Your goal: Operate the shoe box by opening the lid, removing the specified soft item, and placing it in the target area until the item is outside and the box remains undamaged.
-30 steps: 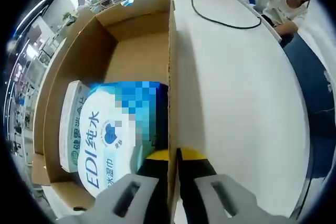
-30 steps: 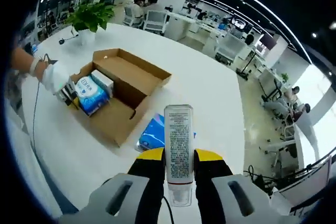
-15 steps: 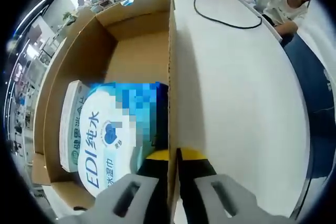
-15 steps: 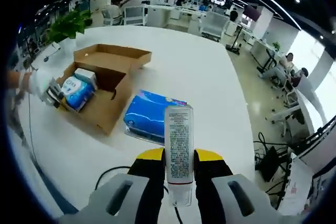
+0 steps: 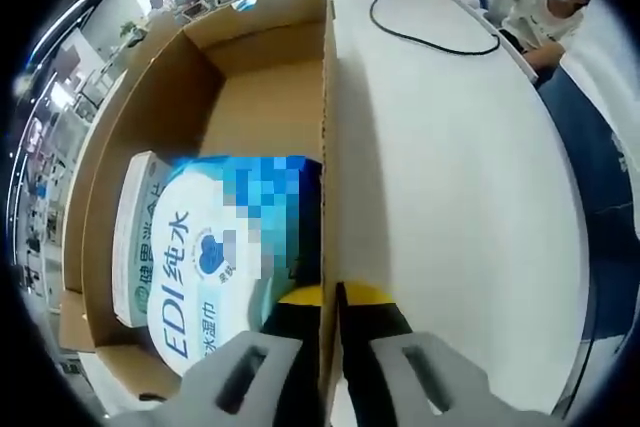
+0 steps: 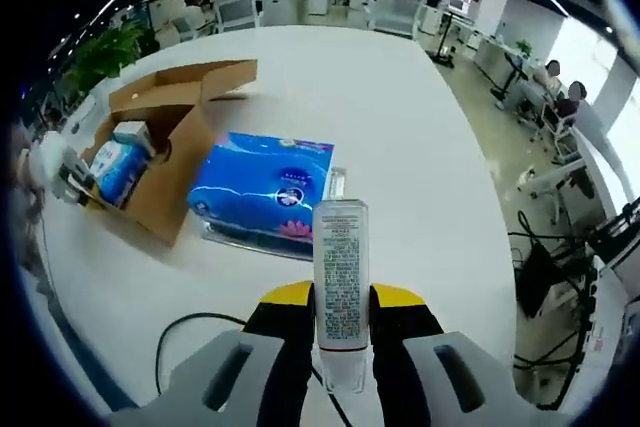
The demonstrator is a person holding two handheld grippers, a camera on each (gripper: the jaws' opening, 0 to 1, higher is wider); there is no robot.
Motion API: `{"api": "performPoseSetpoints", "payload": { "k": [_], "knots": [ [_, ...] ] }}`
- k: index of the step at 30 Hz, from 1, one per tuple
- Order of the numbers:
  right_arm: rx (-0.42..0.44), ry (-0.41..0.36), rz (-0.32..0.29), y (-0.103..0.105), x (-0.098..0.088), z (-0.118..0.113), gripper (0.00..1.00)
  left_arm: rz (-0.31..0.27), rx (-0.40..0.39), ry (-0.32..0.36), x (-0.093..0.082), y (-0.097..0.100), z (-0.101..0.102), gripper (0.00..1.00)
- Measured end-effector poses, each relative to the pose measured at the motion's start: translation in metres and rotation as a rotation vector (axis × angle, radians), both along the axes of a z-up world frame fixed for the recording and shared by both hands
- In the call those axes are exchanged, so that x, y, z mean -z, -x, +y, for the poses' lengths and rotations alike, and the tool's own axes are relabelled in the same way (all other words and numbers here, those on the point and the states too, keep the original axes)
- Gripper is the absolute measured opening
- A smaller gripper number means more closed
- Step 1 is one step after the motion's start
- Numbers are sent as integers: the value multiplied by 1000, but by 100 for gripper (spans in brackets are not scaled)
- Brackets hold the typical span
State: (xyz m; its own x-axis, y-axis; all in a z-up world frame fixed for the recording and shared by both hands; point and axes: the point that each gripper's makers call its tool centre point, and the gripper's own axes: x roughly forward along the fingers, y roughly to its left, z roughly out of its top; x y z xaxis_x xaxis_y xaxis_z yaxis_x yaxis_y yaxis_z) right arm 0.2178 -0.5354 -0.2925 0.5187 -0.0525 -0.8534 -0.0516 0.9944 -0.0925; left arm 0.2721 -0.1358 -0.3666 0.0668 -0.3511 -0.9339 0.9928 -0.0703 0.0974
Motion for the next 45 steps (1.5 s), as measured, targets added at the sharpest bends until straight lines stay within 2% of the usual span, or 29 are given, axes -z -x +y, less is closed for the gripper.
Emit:
{"api": "performPoseSetpoints", "payload": {
  "k": [14, 32, 45],
  "knots": [
    [34, -27, 62, -2, 37, -20, 19, 10, -12, -1, -1, 1, 0, 1],
    [48, -43, 79, -7, 50, -24, 19, 15, -16, -3, 0, 0, 0, 1],
    [38, -63, 72, -4, 59, -17, 19, 18, -22, -6, 0, -1, 0, 1]
  ]
}}
